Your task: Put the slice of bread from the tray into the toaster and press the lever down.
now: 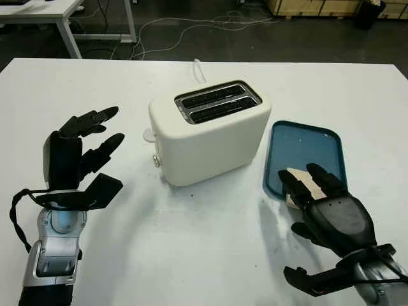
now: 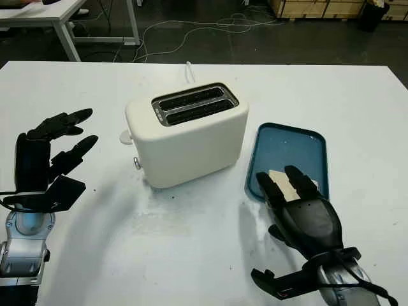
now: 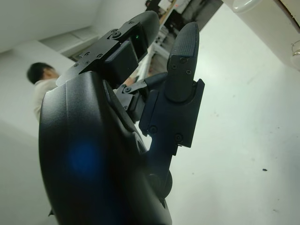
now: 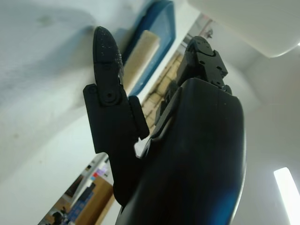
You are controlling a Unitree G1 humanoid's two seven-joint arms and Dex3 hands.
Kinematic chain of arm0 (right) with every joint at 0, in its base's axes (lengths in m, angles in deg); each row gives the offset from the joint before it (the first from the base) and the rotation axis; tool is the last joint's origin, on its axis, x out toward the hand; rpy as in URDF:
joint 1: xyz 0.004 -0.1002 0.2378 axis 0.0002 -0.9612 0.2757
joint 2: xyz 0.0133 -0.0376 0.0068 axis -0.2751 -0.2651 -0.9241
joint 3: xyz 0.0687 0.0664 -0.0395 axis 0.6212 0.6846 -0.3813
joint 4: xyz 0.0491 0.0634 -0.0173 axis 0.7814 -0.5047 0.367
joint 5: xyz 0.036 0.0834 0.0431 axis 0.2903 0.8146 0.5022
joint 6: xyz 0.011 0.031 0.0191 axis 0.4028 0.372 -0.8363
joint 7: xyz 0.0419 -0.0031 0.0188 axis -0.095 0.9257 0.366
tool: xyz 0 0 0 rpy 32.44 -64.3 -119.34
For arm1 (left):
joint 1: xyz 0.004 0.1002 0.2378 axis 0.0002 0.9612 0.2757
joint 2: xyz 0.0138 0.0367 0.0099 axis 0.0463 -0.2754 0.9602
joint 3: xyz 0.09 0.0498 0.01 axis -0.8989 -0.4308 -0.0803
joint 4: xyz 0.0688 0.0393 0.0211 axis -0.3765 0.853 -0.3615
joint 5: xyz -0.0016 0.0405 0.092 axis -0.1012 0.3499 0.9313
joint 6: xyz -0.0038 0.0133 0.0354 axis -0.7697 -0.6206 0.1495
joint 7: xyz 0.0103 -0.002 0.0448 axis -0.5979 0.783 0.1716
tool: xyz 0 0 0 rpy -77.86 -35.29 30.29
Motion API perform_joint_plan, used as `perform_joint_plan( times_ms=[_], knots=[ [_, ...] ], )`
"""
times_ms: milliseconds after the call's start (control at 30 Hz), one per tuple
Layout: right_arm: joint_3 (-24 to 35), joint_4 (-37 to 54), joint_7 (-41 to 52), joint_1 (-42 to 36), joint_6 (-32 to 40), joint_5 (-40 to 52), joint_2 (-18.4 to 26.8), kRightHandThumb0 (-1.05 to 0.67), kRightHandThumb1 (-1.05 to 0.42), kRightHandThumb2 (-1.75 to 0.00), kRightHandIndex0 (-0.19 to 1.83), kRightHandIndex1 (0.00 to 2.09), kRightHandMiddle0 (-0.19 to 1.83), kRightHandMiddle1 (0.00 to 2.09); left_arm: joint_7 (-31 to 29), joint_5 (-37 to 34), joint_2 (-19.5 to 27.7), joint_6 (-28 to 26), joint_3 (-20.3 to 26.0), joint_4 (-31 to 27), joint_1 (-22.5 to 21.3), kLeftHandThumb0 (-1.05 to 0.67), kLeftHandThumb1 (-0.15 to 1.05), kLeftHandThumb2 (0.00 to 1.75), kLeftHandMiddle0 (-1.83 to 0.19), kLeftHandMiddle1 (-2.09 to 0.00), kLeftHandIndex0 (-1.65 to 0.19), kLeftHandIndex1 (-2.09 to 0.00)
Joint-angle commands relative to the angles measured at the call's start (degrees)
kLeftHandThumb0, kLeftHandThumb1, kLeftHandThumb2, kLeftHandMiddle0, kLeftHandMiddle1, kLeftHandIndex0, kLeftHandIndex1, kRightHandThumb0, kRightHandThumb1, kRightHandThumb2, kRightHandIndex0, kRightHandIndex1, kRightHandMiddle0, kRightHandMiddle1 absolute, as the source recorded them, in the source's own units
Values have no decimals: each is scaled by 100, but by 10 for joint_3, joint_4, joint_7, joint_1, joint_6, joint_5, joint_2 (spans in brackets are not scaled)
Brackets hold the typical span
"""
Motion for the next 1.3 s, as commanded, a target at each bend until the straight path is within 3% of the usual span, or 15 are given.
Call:
perform_joint_plan(
  times_ms=[0, 167, 300, 500, 667, 700, 800, 833, 900, 967, 1000, 1033, 1133, 1267],
  knots=[
    [-6, -30, -43, -2, 8, -14, 0, -39, -92, -30, 4, 2, 7, 3, -1, 2, 4, -3, 3, -9, 3, -55, 92, 17, -52, -108, -88, -4],
    [-15, -67, -73, 7, 24, -29, 4, -15, -92, -48, 4, 4, 8, 4, -6, -2, 4, -3, 3, -11, 4, -56, 92, 18, -51, -109, -88, -4],
    [-22, -84, -77, 15, 43, -37, 0, -11, -92, -60, 4, 6, 9, 4, -8, -5, 4, 1, 3, -10, 4, -56, 92, 17, -51, -109, -88, -4],
    [-32, -98, -83, 23, 67, -62, 8, -10, -89, -59, 4, 11, 11, 4, -12, -4, 7, 2, 2, -11, 5, -55, 92, 17, -51, -109, -88, -4],
    [-40, -92, -56, 26, 90, -78, 10, -15, -92, -48, 0, 19, 10, 4, -17, -8, 7, 6, 3, -12, 6, -54, 92, 17, -50, -110, -88, -4],
    [-42, -92, -56, 27, 95, -84, 10, -14, -92, -46, 0, 23, 11, 5, -17, -8, 6, 4, 3, -13, 6, -54, 92, 17, -50, -110, -88, -4],
    [-51, -92, -56, 29, 97, -106, 26, -12, -92, -33, 0, 67, 22, 11, -16, -8, 5, 5, 3, -14, 6, -54, 92, 16, -50, -109, -89, -4],
    [-53, -91, -53, 31, 96, -113, 35, -13, -92, -22, 9, 125, 39, 24, -14, -7, 5, 6, 3, -13, 6, -54, 92, 16, -50, -109, -89, -4],
    [-53, -83, -50, 33, 86, -103, 47, -15, -92, -12, 47, 162, 46, 71, -11, -4, 5, 9, 3, -12, 6, -54, 92, 16, -50, -110, -89, -4],
    [-46, -78, -70, 32, 70, -63, 49, -26, -91, -4, 93, 172, 50, 111, -9, -5, 4, 12, 4, -10, 5, -54, 92, 16, -50, -110, -89, -3],
    [-43, -78, -84, 31, 63, -47, 51, -30, -91, -3, 101, 173, 50, 117, -9, -4, 4, 12, 4, -10, 5, -54, 92, 16, -50, -110, -89, -3],
    [-42, -77, -87, 32, 61, -39, 52, -33, -91, -2, 105, 174, 49, 123, -9, -3, 3, 10, 4, -11, 5, -54, 92, 16, -50, -110, -89, -3],
    [-41, -92, -136, 35, 41, -20, 64, -40, -92, -19, 116, 174, 36, 164, -10, -5, 3, 10, 3, -12, 5, -54, 92, 17, -49, -111, -88, -3],
    [-37, -93, -171, 38, 23, 8, 71, -43, -92, -45, 120, 175, 47, 174, -8, -5, 3, 13, 3, -9, 4, -53, 92, 16, -50, -111, -88, -3]
  ],
)
